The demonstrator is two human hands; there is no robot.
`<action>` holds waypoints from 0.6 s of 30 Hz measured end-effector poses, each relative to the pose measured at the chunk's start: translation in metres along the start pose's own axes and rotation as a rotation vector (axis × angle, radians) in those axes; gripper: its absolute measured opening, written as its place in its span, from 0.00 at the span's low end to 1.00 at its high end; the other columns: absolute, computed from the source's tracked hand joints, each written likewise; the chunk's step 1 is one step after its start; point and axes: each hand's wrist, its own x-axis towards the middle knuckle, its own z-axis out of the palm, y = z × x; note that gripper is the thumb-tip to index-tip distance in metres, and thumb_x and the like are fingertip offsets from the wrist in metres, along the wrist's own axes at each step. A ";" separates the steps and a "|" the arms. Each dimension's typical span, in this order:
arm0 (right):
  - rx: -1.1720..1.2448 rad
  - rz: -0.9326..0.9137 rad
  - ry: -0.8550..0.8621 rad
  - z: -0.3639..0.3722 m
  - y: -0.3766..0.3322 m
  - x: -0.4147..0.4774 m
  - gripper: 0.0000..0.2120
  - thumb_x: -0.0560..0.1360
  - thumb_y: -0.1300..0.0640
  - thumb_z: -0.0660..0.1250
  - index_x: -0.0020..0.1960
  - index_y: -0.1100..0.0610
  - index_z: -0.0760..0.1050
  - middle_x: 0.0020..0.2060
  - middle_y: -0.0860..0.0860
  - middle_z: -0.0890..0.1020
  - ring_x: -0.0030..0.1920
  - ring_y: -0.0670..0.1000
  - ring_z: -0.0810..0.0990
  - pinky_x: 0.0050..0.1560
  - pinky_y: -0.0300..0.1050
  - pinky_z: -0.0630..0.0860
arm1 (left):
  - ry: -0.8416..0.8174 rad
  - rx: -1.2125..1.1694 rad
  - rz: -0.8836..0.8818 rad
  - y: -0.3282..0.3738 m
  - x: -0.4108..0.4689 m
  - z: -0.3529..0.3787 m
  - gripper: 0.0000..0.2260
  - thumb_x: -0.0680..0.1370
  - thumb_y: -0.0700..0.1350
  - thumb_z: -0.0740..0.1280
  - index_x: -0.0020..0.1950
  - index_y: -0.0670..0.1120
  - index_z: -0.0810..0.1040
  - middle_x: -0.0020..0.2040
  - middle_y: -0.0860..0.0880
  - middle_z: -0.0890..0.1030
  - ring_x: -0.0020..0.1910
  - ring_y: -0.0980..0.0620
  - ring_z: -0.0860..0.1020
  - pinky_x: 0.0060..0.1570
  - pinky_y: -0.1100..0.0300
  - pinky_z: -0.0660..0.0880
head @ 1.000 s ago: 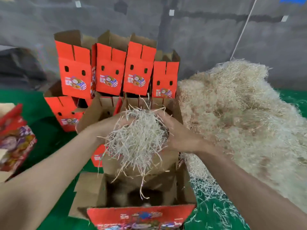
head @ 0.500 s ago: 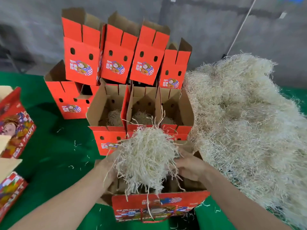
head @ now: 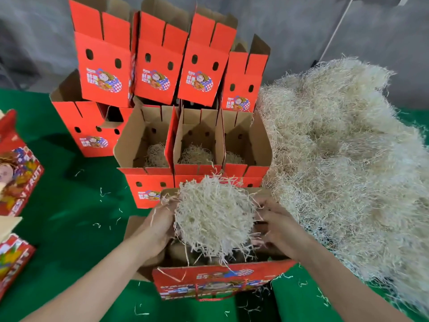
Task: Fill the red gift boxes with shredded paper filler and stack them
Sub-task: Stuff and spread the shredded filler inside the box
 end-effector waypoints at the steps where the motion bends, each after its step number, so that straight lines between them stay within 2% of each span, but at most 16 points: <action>1: -0.023 -0.016 -0.112 0.001 -0.002 -0.001 0.16 0.72 0.60 0.67 0.58 0.56 0.70 0.56 0.57 0.76 0.51 0.58 0.78 0.49 0.56 0.76 | -0.017 0.023 -0.054 0.000 0.001 0.001 0.09 0.80 0.42 0.60 0.43 0.45 0.77 0.35 0.47 0.82 0.35 0.50 0.78 0.36 0.58 0.73; 3: -0.263 -0.023 -0.231 0.012 0.000 -0.002 0.29 0.65 0.55 0.73 0.64 0.51 0.67 0.62 0.49 0.73 0.59 0.52 0.76 0.57 0.50 0.75 | -0.119 0.008 -0.187 -0.002 -0.001 0.007 0.13 0.80 0.47 0.60 0.41 0.44 0.80 0.36 0.45 0.82 0.32 0.48 0.80 0.33 0.56 0.76; 4: -0.385 -0.019 -0.235 0.020 0.003 -0.001 0.34 0.63 0.54 0.74 0.66 0.48 0.64 0.62 0.44 0.72 0.61 0.48 0.74 0.62 0.47 0.72 | -0.196 -0.021 -0.257 -0.004 -0.003 0.009 0.16 0.79 0.48 0.60 0.39 0.44 0.82 0.35 0.45 0.82 0.31 0.47 0.81 0.31 0.53 0.78; 5: -0.468 -0.027 -0.221 0.027 0.006 0.001 0.33 0.64 0.56 0.73 0.66 0.47 0.64 0.59 0.38 0.74 0.60 0.42 0.73 0.62 0.41 0.71 | -0.260 -0.041 -0.319 -0.005 -0.005 0.013 0.16 0.79 0.48 0.60 0.37 0.44 0.83 0.35 0.45 0.83 0.32 0.47 0.81 0.33 0.51 0.80; 6: -0.522 -0.047 -0.227 0.033 0.008 0.003 0.28 0.65 0.60 0.71 0.62 0.46 0.66 0.52 0.34 0.78 0.53 0.36 0.76 0.55 0.34 0.73 | -0.285 -0.041 -0.359 -0.009 -0.007 0.016 0.14 0.78 0.46 0.62 0.37 0.43 0.82 0.36 0.44 0.83 0.34 0.47 0.81 0.38 0.52 0.80; 7: -0.564 -0.074 -0.231 0.036 0.009 0.005 0.23 0.67 0.65 0.69 0.56 0.46 0.68 0.44 0.35 0.81 0.44 0.34 0.78 0.45 0.28 0.74 | -0.268 0.014 -0.352 -0.011 -0.008 0.019 0.10 0.78 0.42 0.63 0.40 0.42 0.80 0.36 0.44 0.82 0.35 0.48 0.79 0.40 0.56 0.77; 8: -0.598 -0.075 -0.186 0.034 0.010 0.006 0.20 0.68 0.68 0.67 0.51 0.46 0.70 0.40 0.39 0.82 0.37 0.34 0.79 0.37 0.26 0.72 | -0.200 0.119 -0.299 -0.015 -0.005 0.017 0.05 0.77 0.37 0.63 0.42 0.41 0.76 0.36 0.45 0.79 0.35 0.50 0.76 0.38 0.61 0.75; 9: -0.625 -0.059 -0.115 0.030 0.008 0.008 0.17 0.69 0.70 0.66 0.47 0.48 0.72 0.37 0.45 0.81 0.33 0.38 0.79 0.35 0.28 0.71 | -0.122 0.244 -0.208 -0.013 -0.003 0.015 0.03 0.76 0.33 0.63 0.45 0.40 0.73 0.37 0.46 0.77 0.36 0.52 0.74 0.35 0.64 0.72; 11: -0.684 -0.021 -0.012 0.016 0.001 0.006 0.06 0.73 0.67 0.65 0.41 0.57 0.74 0.36 0.54 0.79 0.31 0.46 0.78 0.35 0.33 0.71 | -0.081 0.517 -0.001 -0.011 0.004 0.005 0.08 0.76 0.30 0.61 0.52 0.39 0.73 0.43 0.45 0.78 0.40 0.51 0.75 0.40 0.61 0.73; 12: -0.688 0.001 0.011 0.007 -0.004 0.003 0.02 0.74 0.64 0.65 0.43 0.62 0.74 0.39 0.59 0.78 0.37 0.47 0.82 0.36 0.31 0.72 | -0.086 0.633 0.088 -0.007 0.006 0.000 0.09 0.75 0.30 0.63 0.52 0.41 0.74 0.45 0.44 0.79 0.42 0.50 0.76 0.44 0.56 0.75; 13: -0.658 0.029 0.023 -0.004 -0.007 0.001 0.05 0.76 0.62 0.64 0.47 0.64 0.73 0.44 0.62 0.78 0.42 0.45 0.82 0.36 0.30 0.73 | -0.069 0.751 0.157 -0.003 0.007 -0.003 0.10 0.74 0.31 0.66 0.51 0.44 0.74 0.46 0.45 0.79 0.44 0.49 0.76 0.47 0.54 0.75; 14: -0.610 0.072 0.028 -0.013 -0.012 -0.002 0.09 0.77 0.60 0.63 0.52 0.65 0.71 0.51 0.63 0.76 0.49 0.44 0.79 0.41 0.30 0.75 | -0.028 0.858 0.194 0.002 0.007 -0.007 0.12 0.73 0.32 0.67 0.51 0.47 0.72 0.46 0.48 0.77 0.46 0.49 0.75 0.47 0.55 0.73; 15: -0.552 0.111 0.041 -0.023 -0.014 -0.003 0.13 0.77 0.58 0.62 0.58 0.65 0.68 0.59 0.63 0.73 0.53 0.46 0.78 0.52 0.36 0.75 | 0.020 0.911 0.212 0.006 0.006 -0.010 0.15 0.73 0.33 0.67 0.52 0.50 0.70 0.47 0.50 0.75 0.47 0.49 0.74 0.43 0.58 0.72; 16: -0.523 0.147 0.044 -0.031 -0.016 -0.004 0.20 0.78 0.58 0.61 0.66 0.65 0.63 0.66 0.61 0.69 0.62 0.51 0.73 0.62 0.43 0.69 | 0.039 0.915 0.209 0.008 0.006 -0.015 0.16 0.73 0.34 0.68 0.54 0.50 0.70 0.50 0.51 0.74 0.49 0.49 0.73 0.41 0.61 0.70; 17: -0.476 0.178 0.037 -0.038 -0.018 -0.006 0.26 0.77 0.57 0.61 0.71 0.63 0.57 0.69 0.60 0.66 0.67 0.55 0.68 0.67 0.47 0.63 | 0.026 0.902 0.214 0.009 0.004 -0.017 0.17 0.73 0.35 0.69 0.56 0.50 0.70 0.53 0.51 0.74 0.51 0.50 0.73 0.43 0.62 0.69; 18: -0.442 0.200 0.029 -0.039 -0.020 -0.007 0.29 0.77 0.55 0.62 0.73 0.61 0.54 0.69 0.60 0.66 0.69 0.56 0.66 0.67 0.46 0.61 | -0.026 0.884 0.213 0.009 0.001 -0.018 0.18 0.73 0.36 0.70 0.58 0.50 0.70 0.56 0.53 0.73 0.54 0.52 0.72 0.46 0.62 0.69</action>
